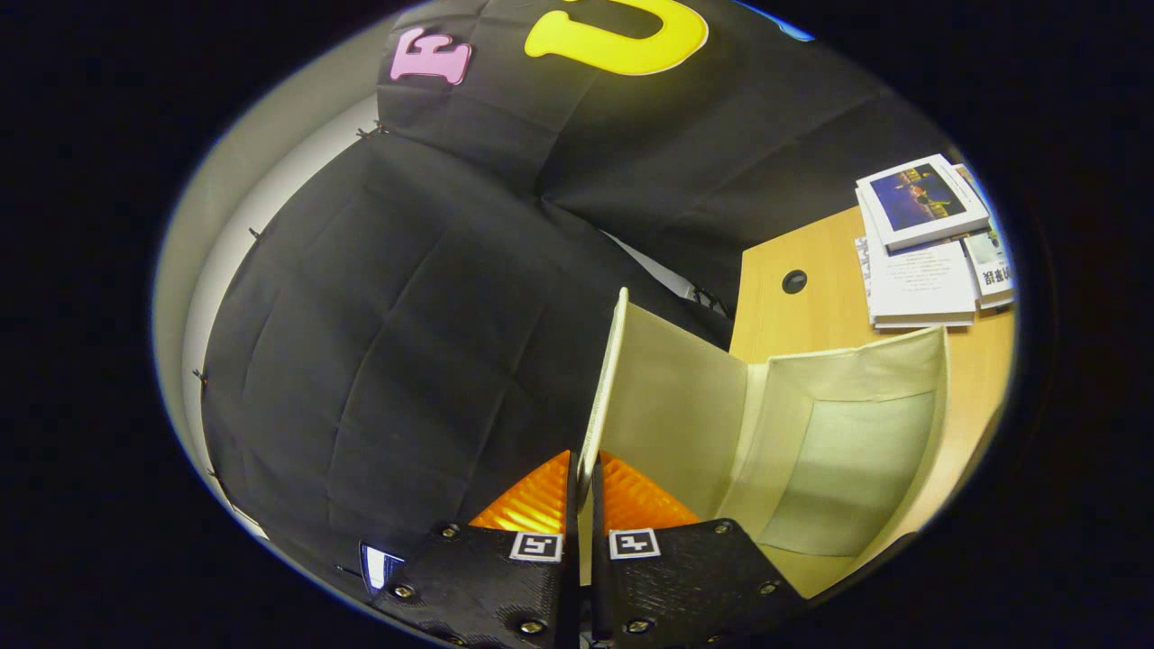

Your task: Open the storage box then place both shoes into the box .Put the left shoe in first, then the right shoe, with the right side of both shoes facing outward in a uniform manner.

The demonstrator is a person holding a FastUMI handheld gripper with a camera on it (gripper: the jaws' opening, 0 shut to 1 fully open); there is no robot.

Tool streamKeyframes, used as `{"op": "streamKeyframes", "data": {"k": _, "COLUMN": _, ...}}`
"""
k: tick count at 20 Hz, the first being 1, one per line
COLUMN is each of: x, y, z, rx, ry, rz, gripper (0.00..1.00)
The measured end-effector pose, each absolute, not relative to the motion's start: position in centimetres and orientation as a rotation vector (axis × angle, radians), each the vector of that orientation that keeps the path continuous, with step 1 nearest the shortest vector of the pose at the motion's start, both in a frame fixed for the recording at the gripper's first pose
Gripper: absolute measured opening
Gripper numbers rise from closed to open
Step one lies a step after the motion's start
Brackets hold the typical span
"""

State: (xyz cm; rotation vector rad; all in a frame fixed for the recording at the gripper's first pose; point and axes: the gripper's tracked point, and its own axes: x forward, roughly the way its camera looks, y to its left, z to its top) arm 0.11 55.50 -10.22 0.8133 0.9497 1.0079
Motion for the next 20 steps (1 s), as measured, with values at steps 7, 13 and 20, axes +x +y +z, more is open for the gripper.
{"op": "streamKeyframes", "data": {"k": 7, "x": -0.3, "y": 60.2, "z": -10.4, "rx": 0.839, "ry": 0.982, "rz": 0.996, "gripper": 0.09}}
{"op": "streamKeyframes", "data": {"k": 13, "x": 0.6, "y": 57.3, "z": -12.4, "rx": 0.735, "ry": 0.961, "rz": 0.918, "gripper": 0.94}}
{"op": "streamKeyframes", "data": {"k": 20, "x": 1.2, "y": 47.9, "z": -15.0, "rx": 0.538, "ry": 0.878, "rz": 0.809, "gripper": 0.94}}
